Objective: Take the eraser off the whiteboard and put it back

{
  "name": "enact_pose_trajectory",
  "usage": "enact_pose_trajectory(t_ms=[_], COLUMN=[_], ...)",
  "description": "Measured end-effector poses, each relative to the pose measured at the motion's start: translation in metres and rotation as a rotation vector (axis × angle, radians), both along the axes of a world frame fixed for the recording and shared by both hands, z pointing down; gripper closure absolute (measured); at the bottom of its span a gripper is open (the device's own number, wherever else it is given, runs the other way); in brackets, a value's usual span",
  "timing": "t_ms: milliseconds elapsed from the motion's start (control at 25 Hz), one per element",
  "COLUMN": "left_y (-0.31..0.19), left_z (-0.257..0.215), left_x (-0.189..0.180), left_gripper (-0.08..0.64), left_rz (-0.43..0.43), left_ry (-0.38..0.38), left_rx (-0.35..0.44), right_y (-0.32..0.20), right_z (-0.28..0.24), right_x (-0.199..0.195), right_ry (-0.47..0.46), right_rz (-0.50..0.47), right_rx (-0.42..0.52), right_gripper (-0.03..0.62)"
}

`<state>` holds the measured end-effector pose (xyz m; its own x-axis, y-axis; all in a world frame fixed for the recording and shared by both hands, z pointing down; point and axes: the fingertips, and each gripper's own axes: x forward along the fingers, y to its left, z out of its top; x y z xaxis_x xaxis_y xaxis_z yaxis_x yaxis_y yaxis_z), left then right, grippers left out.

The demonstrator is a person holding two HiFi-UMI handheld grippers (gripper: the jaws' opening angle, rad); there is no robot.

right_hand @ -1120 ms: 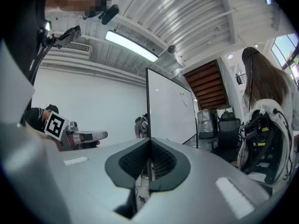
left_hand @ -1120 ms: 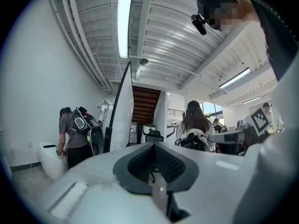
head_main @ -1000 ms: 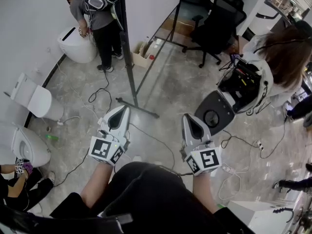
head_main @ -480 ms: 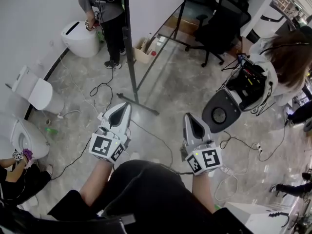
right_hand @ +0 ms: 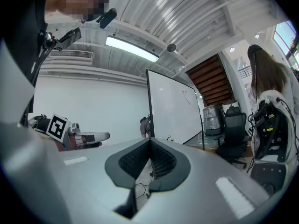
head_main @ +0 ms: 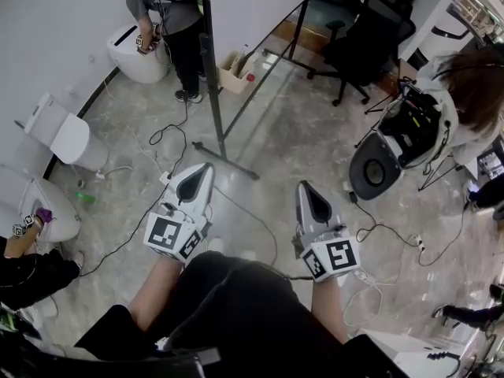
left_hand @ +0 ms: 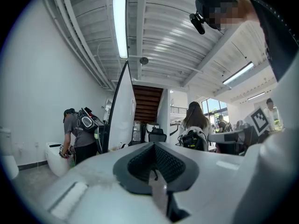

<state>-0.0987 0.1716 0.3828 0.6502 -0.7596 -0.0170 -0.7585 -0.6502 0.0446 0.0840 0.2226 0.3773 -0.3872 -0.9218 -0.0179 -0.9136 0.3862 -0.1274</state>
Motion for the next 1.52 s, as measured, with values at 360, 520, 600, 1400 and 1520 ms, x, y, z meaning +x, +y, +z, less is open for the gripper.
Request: enact_pose_trajectory(t_ms=[360,520,600,1400,1520], left_y=[0.011,0.004,-0.004,-0.162,-0.184], left_z=[0.006,0.010,0.010,0.003,0.004], left_x=[0.008,0.010,0.010,0.006,0.002], left_gripper=[0.557,0.557,0.557,0.557,0.557], left_rz=[-0.047,-0.044,-0.041,0.096,0.114], left_ry=[-0.004,-0.017,-0.016,0.017,0.014], left_rx=[-0.012,-0.018,-0.017,-0.026,-0.029], right_y=[0.006,-0.002,-0.008,-0.147,-0.165], right_z=[0.007,0.011,0.011,-0.006,-0.009], right_x=[0.016,0.015,0.014,-0.005,-0.009], right_ry=[-0.022,-0.021,-0.016,0.023,0.023], right_rz=[-0.030,-0.044,-0.044,0.055,0.073], right_rx=[-0.009,-0.020,-0.021,-0.011,-0.012], right_gripper=[0.583,0.583,0.583,0.583,0.583])
